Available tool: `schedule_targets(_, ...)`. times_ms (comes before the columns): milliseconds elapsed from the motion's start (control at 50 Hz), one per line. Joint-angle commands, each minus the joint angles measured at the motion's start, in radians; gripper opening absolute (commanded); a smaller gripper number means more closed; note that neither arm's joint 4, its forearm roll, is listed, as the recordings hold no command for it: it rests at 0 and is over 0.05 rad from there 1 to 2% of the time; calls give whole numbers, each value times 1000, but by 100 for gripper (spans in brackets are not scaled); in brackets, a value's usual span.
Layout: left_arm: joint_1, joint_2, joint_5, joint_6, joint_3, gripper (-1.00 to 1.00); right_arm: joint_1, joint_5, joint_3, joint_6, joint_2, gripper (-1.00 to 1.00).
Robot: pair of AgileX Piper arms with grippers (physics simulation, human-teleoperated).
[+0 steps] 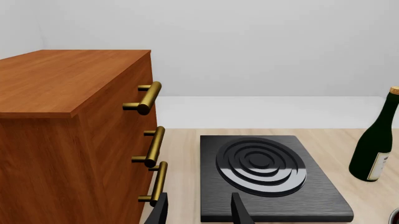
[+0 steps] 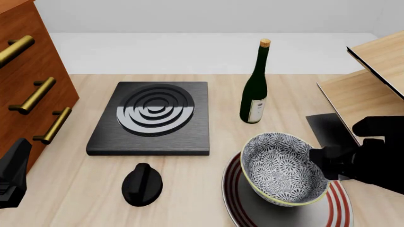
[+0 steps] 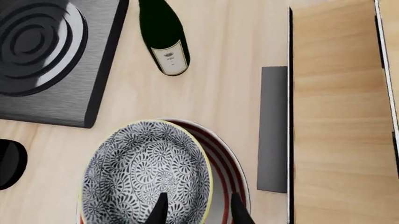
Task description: Pick up the akita bowl and put it on the plate.
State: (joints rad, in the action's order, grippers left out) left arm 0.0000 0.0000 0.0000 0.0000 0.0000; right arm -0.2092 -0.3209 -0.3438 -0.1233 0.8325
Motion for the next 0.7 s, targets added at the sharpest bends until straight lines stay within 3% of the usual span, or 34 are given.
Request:
schedule_targets(20,0,0,0,0,0,100,6,-92,-48,85,-90,100)
schedule_targets(140,0,0,0,0,0,100,-11,-109,-42,154,-106,100)
schedule_targets(280,0,0,0,0,0,100,-8,-88,-35,194,-135,100)
schedule_targets(320,0,0,0,0,0,100,-12,-88,-36,232,-169,100)
schedule_targets(360,0,0,0,0,0,100,-35,-106,-47,229,-210,100)
schedule_targets(400,0,0,0,0,0,100,-45,-120,-70,291,-273,100)
schedule_targets(460,0,0,0,0,0,100,-27,-125,-89,323,-316,100)
schedule_targets(520,0,0,0,0,0,100,-26,-126,-93,317,-322,100)
schedule_targets(640,0,0,0,0,0,100,-47,-137,-74,358,-346,100)
schedule_targets(700,0,0,0,0,0,100,-70,-164,-87,345,-362,100)
